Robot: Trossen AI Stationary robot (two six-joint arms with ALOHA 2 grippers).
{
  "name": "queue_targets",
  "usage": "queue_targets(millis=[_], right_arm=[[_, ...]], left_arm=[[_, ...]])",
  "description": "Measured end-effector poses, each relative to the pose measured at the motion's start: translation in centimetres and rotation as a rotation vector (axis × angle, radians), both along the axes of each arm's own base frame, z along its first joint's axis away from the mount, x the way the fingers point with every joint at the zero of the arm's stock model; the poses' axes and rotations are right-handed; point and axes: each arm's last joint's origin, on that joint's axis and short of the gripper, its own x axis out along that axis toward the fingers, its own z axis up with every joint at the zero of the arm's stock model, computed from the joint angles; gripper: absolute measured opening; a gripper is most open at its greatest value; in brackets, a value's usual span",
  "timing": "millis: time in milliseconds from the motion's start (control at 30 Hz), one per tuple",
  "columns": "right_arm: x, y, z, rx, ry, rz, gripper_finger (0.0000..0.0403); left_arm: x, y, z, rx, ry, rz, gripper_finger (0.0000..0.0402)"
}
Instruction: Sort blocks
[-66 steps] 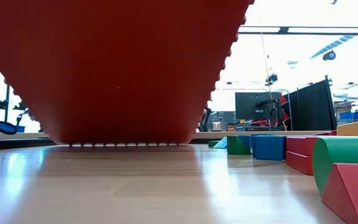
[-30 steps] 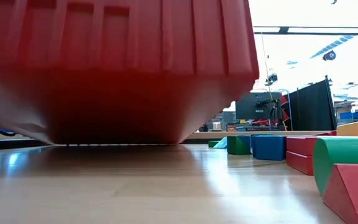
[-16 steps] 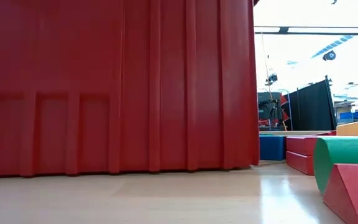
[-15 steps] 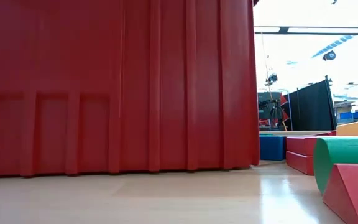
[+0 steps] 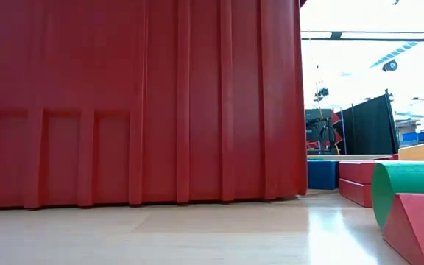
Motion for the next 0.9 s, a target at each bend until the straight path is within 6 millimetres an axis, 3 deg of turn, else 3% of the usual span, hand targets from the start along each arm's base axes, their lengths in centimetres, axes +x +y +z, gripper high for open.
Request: queue_targets(millis=[133,333,500,700,800,900], right_arm=[[0.0,-0.5,-0.1,0.0,0.007,-0.015,0.0117],[0.2,-1.4,-0.4,-0.007,0.019,-0.04,0.0116],[0.1,-1.8,-0.5,-0.006,0.028,-0.054,0.0108],[0.1,-1.8,-0.5,0.003,0.03,-0.06,0.0112],[0.1,-1.8,-0.5,0.008,0.03,-0.064,0.0118],[0.1,-1.8,-0.5,0.01,0.031,-0.065,0.0122]], left_arm=[[0.4,3.0,1.0,0.056,-0.078,0.13,0.0311],[2.4,8.5,1.2,0.113,-0.023,0.221,0.0311],[4.6,14.8,1.0,0.06,-0.033,0.311,0.0311],[6.0,22.6,0.3,-0.067,-0.226,0.441,0.0311],[6.1,25.1,-0.5,-0.133,-0.295,0.437,0.0311],[6.0,26.4,-1.7,-0.157,-0.315,0.437,0.0311]])
